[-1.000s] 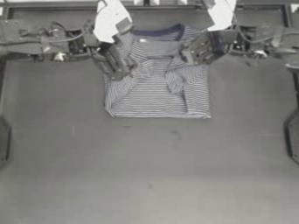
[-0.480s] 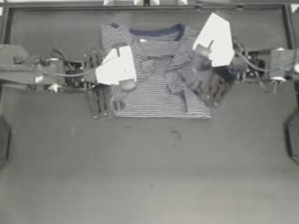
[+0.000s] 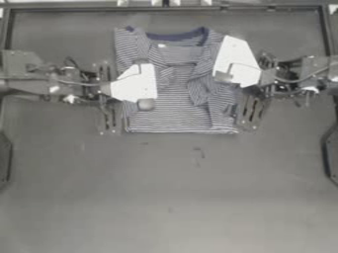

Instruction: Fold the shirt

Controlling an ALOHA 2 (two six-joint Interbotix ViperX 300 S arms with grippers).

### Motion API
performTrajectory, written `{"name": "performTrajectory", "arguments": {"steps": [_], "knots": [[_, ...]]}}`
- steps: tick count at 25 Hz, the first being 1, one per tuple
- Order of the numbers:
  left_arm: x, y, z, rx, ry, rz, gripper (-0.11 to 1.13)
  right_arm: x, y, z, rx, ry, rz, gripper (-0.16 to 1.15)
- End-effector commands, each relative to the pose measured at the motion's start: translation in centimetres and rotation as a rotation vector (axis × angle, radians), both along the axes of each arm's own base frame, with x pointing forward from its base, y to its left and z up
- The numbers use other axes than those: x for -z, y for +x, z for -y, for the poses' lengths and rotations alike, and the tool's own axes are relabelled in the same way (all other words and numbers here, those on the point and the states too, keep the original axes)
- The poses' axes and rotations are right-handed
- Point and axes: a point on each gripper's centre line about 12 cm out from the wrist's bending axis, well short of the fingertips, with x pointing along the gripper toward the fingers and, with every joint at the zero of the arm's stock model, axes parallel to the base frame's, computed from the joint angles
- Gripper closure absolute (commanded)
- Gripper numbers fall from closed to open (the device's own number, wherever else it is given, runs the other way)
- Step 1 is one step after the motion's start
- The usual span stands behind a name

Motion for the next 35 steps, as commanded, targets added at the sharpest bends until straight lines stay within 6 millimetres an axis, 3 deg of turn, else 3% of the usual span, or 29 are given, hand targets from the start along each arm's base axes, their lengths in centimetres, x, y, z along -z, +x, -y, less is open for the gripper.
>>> {"name": "performTrajectory", "arguments": {"steps": [1, 9, 35], "knots": [[-1.1, 1.2, 0.2, 0.024, 0.014, 0.031, 0.00, -0.4, 0.8, -0.9, -0.083, -0.031, 0.026, 0.10], [0.9, 2.1, 0.1, 0.058, 0.019, -0.021, 0.00, 3.1, 1.0, -1.2, -0.112, -0.008, -0.064, 0.10], [5.4, 3.2, -1.2, 0.062, 0.047, -0.110, 0.00, 10.1, 1.6, -0.3, -0.114, 0.012, -0.205, 0.09]]}}
